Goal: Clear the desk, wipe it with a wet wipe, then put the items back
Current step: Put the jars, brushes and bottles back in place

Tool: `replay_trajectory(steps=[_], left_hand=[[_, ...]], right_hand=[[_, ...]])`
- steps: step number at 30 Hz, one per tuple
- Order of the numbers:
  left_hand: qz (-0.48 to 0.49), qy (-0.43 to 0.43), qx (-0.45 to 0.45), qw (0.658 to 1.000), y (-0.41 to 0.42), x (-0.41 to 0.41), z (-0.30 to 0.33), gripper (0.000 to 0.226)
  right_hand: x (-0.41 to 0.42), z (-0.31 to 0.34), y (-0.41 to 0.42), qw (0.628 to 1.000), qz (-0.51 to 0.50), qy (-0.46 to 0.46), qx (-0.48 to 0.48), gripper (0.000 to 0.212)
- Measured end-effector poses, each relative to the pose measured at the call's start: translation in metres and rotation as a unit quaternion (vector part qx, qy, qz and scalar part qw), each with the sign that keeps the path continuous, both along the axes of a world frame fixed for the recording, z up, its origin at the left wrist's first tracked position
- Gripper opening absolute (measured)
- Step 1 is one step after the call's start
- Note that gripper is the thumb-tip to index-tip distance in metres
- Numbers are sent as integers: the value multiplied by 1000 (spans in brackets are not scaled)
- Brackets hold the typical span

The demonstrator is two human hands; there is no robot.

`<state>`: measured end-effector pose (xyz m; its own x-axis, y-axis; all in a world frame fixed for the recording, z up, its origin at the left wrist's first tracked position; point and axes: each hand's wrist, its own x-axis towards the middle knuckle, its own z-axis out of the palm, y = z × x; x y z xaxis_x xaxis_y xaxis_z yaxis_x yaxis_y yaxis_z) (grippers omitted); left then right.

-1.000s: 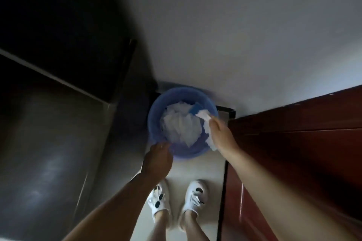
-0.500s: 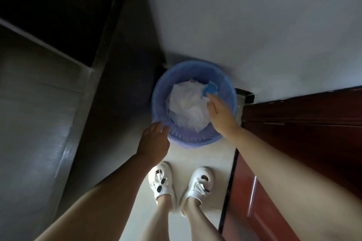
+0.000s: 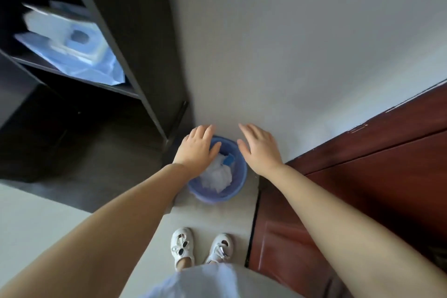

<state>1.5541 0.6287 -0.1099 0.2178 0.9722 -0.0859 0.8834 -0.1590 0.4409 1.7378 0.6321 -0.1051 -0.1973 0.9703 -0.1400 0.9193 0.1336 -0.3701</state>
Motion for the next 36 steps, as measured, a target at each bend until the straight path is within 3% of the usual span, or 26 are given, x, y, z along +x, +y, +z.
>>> replay_trajectory(steps=[10, 16, 23, 30, 36], left_hand=[[32, 2, 74, 997, -55, -69, 89, 57], [70, 5, 100, 992, -84, -167, 144, 55], [47, -2, 172, 984, -109, -282, 209, 53], [29, -105, 228, 967, -66, -309, 279, 51], [2, -129, 267, 955, 4, -276, 324, 51]], right_hand=[[-47, 100, -21, 993, 91, 21, 78, 61], [-142, 148, -38, 979, 138, 70, 129, 66], [-251, 195, -67, 956, 178, 99, 210, 59], [-288, 260, -64, 931, 35, 197, 305, 46], [-296, 305, -13, 920, -57, 220, 319, 63]])
